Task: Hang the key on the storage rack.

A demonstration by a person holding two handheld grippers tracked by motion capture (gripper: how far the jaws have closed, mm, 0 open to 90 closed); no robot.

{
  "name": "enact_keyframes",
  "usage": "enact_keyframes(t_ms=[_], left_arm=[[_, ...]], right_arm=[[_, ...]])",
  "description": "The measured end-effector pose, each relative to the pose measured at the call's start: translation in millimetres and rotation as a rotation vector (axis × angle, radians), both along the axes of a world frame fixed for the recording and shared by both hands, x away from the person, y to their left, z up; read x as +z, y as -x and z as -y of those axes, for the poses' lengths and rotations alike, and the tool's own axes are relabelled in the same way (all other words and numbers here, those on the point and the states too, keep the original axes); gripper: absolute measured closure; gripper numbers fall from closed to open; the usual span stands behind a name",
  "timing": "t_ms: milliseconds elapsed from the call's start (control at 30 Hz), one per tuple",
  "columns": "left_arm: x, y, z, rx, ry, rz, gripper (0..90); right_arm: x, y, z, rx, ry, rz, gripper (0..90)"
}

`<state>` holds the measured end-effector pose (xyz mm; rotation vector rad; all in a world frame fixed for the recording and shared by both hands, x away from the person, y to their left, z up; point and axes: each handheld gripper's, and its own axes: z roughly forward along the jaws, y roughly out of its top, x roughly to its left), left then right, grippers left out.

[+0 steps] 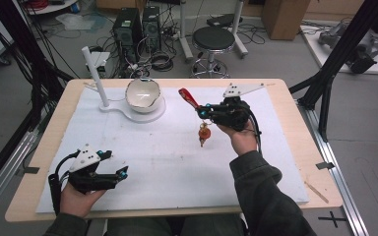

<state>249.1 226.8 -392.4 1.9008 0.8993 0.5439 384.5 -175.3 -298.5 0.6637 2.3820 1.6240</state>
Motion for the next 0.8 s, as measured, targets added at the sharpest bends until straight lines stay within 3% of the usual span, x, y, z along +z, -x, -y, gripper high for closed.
enact_keyframes(t_ms=[800], left_arm=[[0.2, -0.2, -0.4, 0.001, 0.003, 0.004, 21.9]], right_arm=[[8.0, -14.5, -48.9, 0.058, -0.001, 0.005, 85.5]])
